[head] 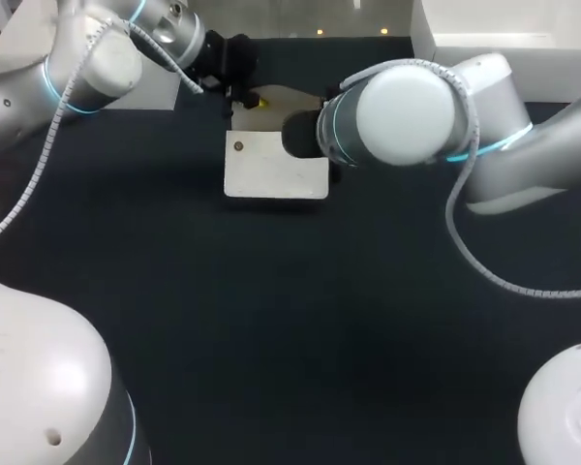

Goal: Pick up the bag, open it, inspect its contents, close it, and place it on the opposite side

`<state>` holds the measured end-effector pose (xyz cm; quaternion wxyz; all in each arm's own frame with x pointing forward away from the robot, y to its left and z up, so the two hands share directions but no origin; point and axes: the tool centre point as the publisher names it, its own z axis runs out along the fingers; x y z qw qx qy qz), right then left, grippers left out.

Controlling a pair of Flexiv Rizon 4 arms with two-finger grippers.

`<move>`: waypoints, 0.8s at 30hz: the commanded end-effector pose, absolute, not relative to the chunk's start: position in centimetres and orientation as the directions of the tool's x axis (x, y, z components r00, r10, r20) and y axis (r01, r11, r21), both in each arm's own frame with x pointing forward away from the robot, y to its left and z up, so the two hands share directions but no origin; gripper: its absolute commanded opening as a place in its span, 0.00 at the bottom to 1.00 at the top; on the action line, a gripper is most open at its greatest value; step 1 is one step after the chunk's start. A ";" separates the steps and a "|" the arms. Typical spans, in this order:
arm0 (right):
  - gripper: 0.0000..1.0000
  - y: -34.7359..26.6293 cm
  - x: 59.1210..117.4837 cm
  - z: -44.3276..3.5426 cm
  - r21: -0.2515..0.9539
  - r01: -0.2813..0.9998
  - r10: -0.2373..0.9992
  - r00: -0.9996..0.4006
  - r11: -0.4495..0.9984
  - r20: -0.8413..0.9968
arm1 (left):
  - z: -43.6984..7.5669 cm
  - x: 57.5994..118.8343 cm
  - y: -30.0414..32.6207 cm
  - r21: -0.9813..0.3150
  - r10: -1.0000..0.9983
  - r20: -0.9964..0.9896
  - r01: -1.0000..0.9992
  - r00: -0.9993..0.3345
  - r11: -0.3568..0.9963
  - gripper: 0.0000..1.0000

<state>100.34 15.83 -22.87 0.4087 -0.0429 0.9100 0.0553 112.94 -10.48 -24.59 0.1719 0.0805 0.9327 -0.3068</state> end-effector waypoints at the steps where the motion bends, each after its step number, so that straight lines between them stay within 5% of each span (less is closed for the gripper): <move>1: 0.00 16.6 100.9 -21.8 0.037 -0.094 -0.039 -0.693 0.995 -0.720 | -23.4 111.8 -10.5 -0.534 0.045 -0.373 0.254 -0.927 0.806 0.00; 24: 0.00 17.5 103.7 -22.0 0.057 -0.069 -0.011 -0.725 0.996 -0.688 | -22.9 111.1 -10.9 -0.550 0.019 -0.326 0.206 -0.945 0.810 0.00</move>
